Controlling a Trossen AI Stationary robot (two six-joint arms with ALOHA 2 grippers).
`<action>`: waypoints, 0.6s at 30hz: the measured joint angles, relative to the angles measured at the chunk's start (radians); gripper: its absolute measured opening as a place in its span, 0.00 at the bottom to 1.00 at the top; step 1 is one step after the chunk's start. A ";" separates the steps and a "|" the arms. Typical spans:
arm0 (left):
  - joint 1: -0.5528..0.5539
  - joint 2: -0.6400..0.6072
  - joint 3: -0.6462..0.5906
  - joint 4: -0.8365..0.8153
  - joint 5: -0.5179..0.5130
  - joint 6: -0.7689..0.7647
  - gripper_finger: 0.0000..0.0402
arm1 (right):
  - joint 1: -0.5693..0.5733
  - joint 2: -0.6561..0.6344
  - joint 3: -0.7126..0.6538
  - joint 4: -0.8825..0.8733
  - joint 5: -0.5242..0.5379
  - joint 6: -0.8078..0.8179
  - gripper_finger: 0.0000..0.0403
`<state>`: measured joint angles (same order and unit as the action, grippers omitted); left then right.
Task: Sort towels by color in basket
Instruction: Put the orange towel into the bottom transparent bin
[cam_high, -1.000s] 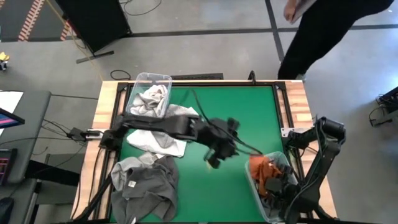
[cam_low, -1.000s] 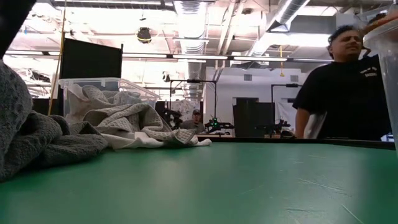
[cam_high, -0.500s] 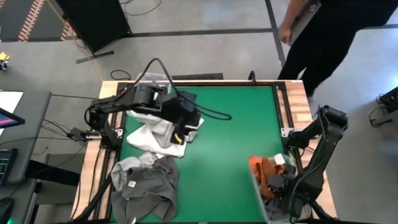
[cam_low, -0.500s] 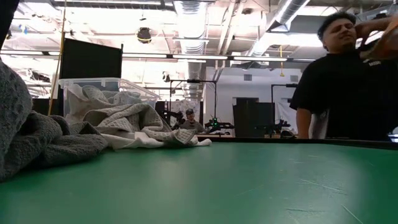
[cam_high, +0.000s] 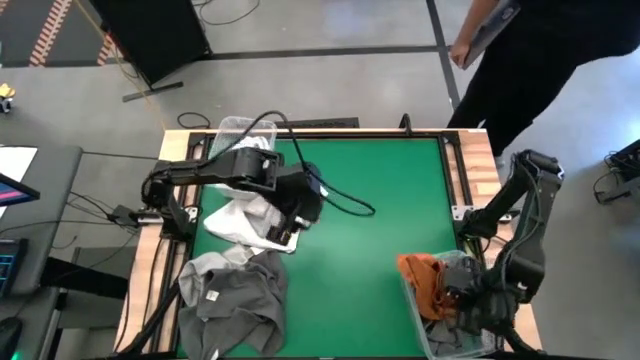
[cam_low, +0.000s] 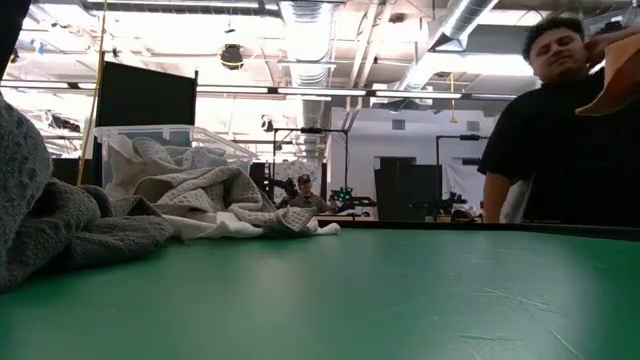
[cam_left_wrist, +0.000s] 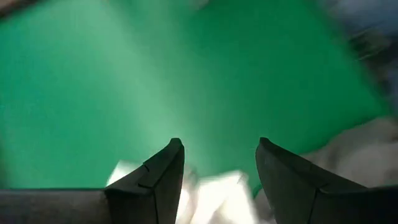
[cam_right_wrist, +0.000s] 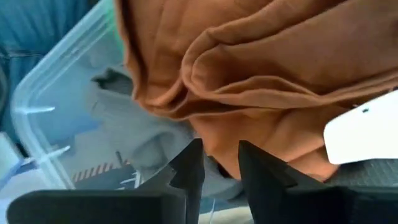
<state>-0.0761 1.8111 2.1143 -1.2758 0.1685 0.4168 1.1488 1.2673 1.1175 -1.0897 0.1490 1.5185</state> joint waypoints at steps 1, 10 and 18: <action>-0.004 0.001 -0.019 0.051 0.084 0.030 0.47 | 0.005 -0.010 0.000 0.000 0.012 0.000 0.32; -0.013 0.006 -0.158 0.221 0.167 0.114 0.47 | 0.008 -0.073 0.002 0.059 0.205 -0.081 0.32; 0.052 0.005 -0.336 0.146 0.140 0.045 0.47 | -0.070 -0.028 0.002 0.036 0.320 -0.213 0.32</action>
<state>-0.0243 1.8161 1.7782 -1.1297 0.3086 0.4623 1.0790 1.2398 1.1191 -1.0537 0.4689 1.3052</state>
